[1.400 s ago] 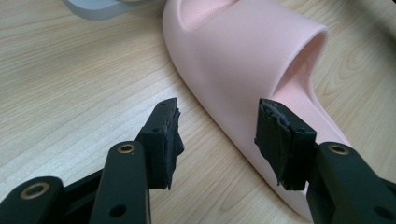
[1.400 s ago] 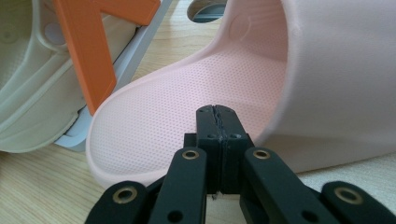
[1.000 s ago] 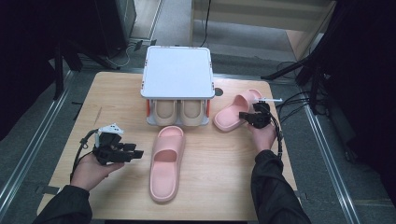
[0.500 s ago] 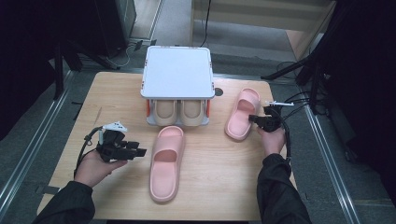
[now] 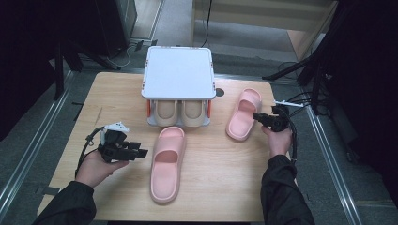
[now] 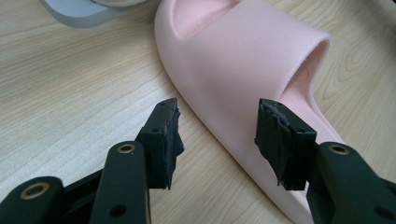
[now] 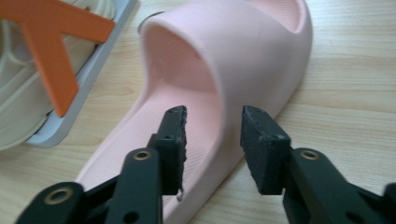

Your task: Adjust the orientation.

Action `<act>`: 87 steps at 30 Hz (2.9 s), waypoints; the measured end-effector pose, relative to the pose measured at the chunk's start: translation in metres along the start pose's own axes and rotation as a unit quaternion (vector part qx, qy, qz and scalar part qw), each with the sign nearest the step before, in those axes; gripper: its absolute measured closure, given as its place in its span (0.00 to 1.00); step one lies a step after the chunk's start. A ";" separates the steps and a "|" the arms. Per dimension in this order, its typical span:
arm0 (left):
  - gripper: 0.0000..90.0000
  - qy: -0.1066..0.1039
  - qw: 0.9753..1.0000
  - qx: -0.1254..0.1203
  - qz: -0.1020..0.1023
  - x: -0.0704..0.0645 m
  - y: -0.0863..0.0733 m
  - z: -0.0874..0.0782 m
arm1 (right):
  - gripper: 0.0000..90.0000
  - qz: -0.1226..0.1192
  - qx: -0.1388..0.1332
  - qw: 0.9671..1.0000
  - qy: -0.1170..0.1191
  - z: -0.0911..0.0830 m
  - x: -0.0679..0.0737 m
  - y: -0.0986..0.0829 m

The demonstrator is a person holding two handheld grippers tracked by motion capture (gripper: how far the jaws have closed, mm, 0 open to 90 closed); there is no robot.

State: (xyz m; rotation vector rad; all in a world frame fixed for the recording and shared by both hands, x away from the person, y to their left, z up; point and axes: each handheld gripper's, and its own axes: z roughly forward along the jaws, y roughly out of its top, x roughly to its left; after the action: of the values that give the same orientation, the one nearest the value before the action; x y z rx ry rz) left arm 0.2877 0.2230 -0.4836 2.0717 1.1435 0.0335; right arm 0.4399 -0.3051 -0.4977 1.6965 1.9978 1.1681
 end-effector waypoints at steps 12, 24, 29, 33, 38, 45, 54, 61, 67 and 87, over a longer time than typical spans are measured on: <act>0.54 0.008 1.000 0.007 -0.001 -0.003 -0.009 -0.003 | 0.56 0.021 0.008 0.999 -0.024 0.025 -0.006 0.005; 0.55 0.011 1.000 0.001 -0.010 0.000 -0.014 -0.007 | 0.83 0.013 0.004 0.998 -0.061 0.029 -0.009 0.012; 0.55 0.009 1.000 0.008 -0.012 0.001 -0.013 -0.005 | 0.92 0.010 0.005 0.998 -0.063 0.028 -0.008 0.013; 0.56 0.006 1.000 0.006 -0.009 0.002 -0.013 -0.005 | 0.94 0.009 0.011 0.998 -0.057 0.027 -0.006 0.013; 0.58 0.002 1.000 0.003 -0.009 0.003 -0.012 -0.005 | 0.95 0.003 0.011 0.998 -0.058 0.021 -0.003 0.015; 0.64 -0.006 1.000 -0.007 -0.002 0.005 -0.008 -0.005 | 0.94 -0.027 0.018 0.997 -0.068 0.004 0.003 0.014; 0.81 -0.018 1.000 -0.006 0.004 0.009 -0.001 -0.002 | 0.95 -0.040 0.014 0.997 -0.063 -0.018 0.012 0.006; 0.94 -0.026 1.000 0.005 0.010 0.013 0.003 0.001 | 0.95 -0.055 0.014 0.997 -0.058 -0.033 0.026 -0.003; 0.94 -0.034 0.999 -0.002 0.013 0.013 0.009 0.002 | 0.95 -0.055 0.023 0.997 -0.046 -0.043 0.030 -0.017; 0.94 -0.022 0.999 0.008 0.034 0.011 0.023 0.017 | 0.95 -0.116 0.039 0.992 0.019 -0.060 0.093 -0.057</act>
State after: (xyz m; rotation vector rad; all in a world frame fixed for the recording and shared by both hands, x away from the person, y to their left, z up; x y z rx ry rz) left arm 0.3165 0.2139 -0.4850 2.1139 1.0493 0.0110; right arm 0.3343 -0.2428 -0.4735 1.4370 2.2195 1.0610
